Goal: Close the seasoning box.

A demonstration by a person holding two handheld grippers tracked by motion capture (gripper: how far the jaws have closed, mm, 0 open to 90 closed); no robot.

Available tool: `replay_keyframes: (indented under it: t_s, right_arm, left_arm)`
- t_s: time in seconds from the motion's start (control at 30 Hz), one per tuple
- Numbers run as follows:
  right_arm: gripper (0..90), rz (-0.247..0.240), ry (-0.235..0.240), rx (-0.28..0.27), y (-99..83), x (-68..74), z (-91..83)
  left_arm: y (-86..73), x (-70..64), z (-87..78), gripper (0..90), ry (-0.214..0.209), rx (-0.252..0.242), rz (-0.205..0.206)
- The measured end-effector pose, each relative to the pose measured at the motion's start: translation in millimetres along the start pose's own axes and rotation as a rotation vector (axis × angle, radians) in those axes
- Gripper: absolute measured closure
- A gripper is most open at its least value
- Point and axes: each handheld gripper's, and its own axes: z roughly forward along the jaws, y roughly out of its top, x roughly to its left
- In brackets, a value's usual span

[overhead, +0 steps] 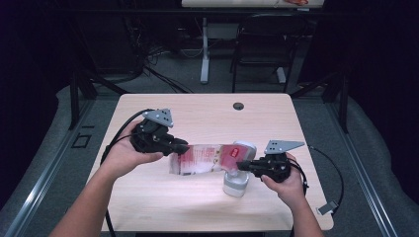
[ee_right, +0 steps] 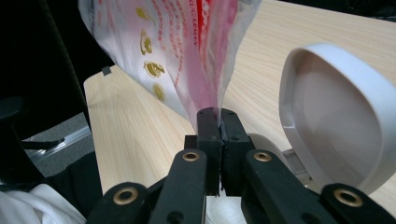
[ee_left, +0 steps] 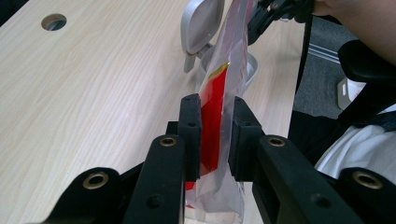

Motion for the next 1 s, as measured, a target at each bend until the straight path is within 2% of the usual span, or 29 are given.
replay_keyframes:
  t_s: [0.27,0.33,0.53,0.6,0.73,1.0]
  right_arm:
    - [89.8,-0.003,-0.001,-0.024,4.2,2.0,-3.1]
    - [90.0,-0.005,0.010,-0.031,4.7,2.4,-2.4]
    - [90.0,-0.020,0.019,-0.029,9.0,5.4,-0.2]
    - [90.0,-0.020,0.027,-0.033,13.4,5.8,-0.1]
    - [90.0,-0.021,0.032,-0.036,19.8,5.8,1.1]
    - [90.0,-0.055,0.027,0.002,35.3,8.8,7.3]
  left_arm:
    - [-16.6,2.6,5.4,78.2,0.004,0.006,-0.009]
    - [-24.3,4.0,5.7,78.4,-0.006,-0.013,-0.016]
    - [-37.9,6.0,5.2,78.1,0.003,-0.047,-0.025]
    - [-47.2,6.3,6.4,78.1,0.002,-0.079,-0.042]
    - [-58.6,8.4,9.2,78.2,-0.009,-0.099,-0.060]
    - [-73.6,12.1,15.0,77.8,0.005,-0.092,-0.071]
